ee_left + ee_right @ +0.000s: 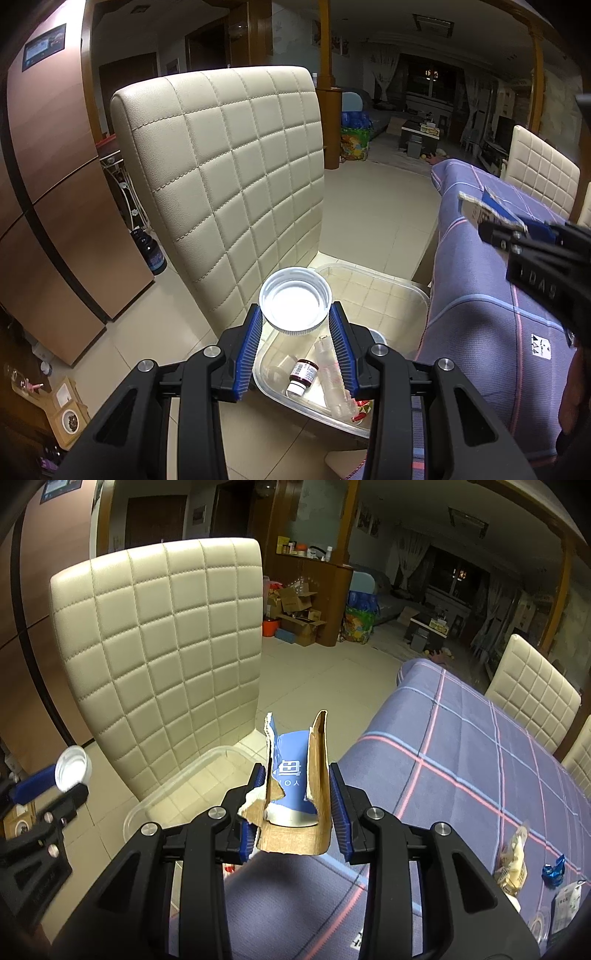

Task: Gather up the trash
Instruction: 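Carry the cap and torn box over the clear bin and release both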

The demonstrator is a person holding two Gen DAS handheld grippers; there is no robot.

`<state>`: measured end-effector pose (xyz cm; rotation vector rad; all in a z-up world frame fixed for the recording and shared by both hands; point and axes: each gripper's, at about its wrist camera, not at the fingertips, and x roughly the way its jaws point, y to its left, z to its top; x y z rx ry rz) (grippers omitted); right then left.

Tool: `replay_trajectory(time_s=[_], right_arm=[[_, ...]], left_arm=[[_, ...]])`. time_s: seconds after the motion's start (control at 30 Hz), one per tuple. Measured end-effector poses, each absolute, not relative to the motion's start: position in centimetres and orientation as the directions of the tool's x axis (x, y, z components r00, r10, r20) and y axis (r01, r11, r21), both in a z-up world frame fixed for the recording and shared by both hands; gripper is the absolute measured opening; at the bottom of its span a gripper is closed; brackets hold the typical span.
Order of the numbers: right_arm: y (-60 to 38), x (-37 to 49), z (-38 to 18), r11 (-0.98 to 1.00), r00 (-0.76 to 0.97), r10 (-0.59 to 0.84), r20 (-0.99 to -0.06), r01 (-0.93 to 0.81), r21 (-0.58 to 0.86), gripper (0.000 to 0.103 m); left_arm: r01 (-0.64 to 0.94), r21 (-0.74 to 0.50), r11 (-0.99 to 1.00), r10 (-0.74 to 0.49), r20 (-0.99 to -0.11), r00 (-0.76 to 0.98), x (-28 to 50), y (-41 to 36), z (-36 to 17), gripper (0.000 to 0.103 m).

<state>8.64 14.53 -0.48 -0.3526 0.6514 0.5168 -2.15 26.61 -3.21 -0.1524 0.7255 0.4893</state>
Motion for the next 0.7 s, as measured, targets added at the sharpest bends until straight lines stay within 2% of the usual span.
replay_trajectory(time_s=[0.07, 0.13, 0.33, 0.47, 0.7], right_arm=[[14.7, 8.7, -0.2, 0.820, 0.686, 0.344, -0.641, -0.552, -0.150, 0.059], [14.7, 8.4, 0.2, 0.827, 0.709, 0.342, -0.617, -0.538, -0.160, 0.068], [14.5, 8.0, 0.1, 0.826, 0.725, 0.322, -0.609, -0.530, -0.193, 0.070], [13.8, 8.1, 0.1, 0.836, 0.738, 0.312, -0.599, -0.512, -0.196, 0.079], [12.6, 8.8, -0.2, 0.845, 0.732, 0.301, -0.611, -0.501, -0.185, 0.079]], left_arm=[[-0.479, 0.032, 0.877, 0.373, -0.673, 0.639, -2.1, 26.7, -3.3, 0.037], [-0.478, 0.032, 0.878, 0.373, -0.673, 0.638, -2.2, 26.6, -3.3, 0.037], [-0.476, 0.026, 0.879, 0.365, -0.680, 0.636, -2.0, 26.6, -3.3, 0.038], [-0.470, 0.023, 0.882, 0.356, -0.686, 0.635, -1.5, 26.6, -3.5, 0.038], [-0.458, 0.022, 0.889, 0.341, -0.699, 0.629, 0.7, 26.5, -3.9, 0.038]])
